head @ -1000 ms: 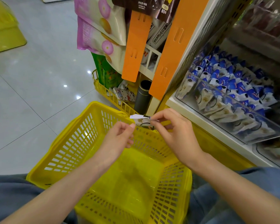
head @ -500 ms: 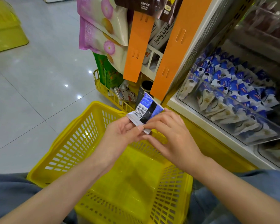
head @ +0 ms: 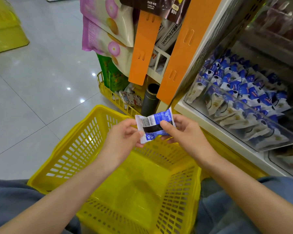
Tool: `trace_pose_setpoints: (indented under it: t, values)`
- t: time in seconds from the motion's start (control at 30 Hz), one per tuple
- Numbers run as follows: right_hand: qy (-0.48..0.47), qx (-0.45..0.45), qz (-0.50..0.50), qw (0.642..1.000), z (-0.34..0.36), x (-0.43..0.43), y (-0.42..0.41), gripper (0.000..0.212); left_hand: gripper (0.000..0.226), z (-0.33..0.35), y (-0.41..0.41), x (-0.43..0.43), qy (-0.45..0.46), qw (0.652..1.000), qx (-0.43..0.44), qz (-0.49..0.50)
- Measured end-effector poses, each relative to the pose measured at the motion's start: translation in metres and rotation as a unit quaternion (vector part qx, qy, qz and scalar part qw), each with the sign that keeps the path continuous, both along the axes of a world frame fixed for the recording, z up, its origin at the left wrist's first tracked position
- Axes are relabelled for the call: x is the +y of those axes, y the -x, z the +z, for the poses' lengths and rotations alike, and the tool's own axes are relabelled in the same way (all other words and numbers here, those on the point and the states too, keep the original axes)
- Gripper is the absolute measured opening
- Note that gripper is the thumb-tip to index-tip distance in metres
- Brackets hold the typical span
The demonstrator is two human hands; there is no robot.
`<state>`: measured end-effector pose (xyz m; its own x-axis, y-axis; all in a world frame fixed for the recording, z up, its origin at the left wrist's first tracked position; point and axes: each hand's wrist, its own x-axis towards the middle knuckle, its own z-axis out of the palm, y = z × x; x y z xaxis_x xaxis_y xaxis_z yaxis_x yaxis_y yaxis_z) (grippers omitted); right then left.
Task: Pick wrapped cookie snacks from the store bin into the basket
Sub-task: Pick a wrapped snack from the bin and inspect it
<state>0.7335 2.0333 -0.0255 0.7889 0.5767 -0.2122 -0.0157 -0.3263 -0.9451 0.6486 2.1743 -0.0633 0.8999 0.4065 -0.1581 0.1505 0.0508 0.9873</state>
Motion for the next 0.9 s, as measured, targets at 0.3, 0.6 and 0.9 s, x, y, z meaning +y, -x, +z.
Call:
trace_pose_setpoints:
  t: [0.3,0.6,0.9]
  values:
    - [0.097,-0.496,0.044,0.861,-0.005,-0.011,0.003,0.029,0.034,0.007,-0.007,-0.002,0.279,0.958,0.057,-0.021]
    - [0.016,-0.343,0.093,0.934,0.008,-0.021,0.011,0.028,0.034,0.015,-0.021,-0.009,0.25,0.968,0.003,-0.017]
    - [0.192,-0.379,-0.17,0.889,0.071,-0.055,-0.098,0.02,0.024,0.02,-0.046,-0.035,0.216,0.972,-0.03,-0.087]
